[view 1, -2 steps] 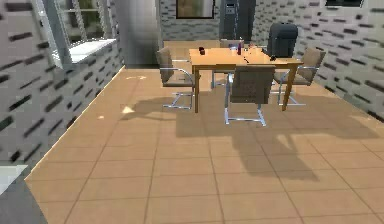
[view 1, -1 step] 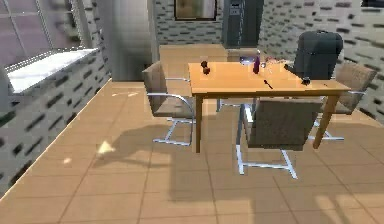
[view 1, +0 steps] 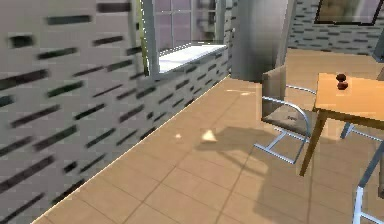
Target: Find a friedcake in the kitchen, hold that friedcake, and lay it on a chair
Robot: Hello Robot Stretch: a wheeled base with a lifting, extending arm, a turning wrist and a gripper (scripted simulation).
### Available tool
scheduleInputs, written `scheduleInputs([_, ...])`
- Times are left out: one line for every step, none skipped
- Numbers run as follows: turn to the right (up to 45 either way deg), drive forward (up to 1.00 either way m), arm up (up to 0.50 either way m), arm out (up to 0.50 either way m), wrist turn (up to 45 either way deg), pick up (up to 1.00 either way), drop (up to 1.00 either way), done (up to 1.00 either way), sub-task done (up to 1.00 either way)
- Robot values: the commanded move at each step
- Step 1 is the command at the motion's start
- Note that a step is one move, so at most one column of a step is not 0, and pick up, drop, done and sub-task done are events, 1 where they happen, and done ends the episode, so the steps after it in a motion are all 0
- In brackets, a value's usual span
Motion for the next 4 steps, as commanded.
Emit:
scheduleInputs([0.0, 1.0, 0.0, 0.0, 0.0, 0.0, 0.0, 0.0, 0.0])
scheduleInputs([-3.0, 0.0, 0.0, 0.0, 0.0, 0.0, 0.0, 0.0, 0.0])
scheduleInputs([0.0, 0.55, 0.0, 0.0, 0.0, 0.0, 0.0, 0.0, 0.0])
scheduleInputs([42.0, 0.0, 0.0, 0.0, 0.0, 0.0, 0.0, 0.0, 0.0])
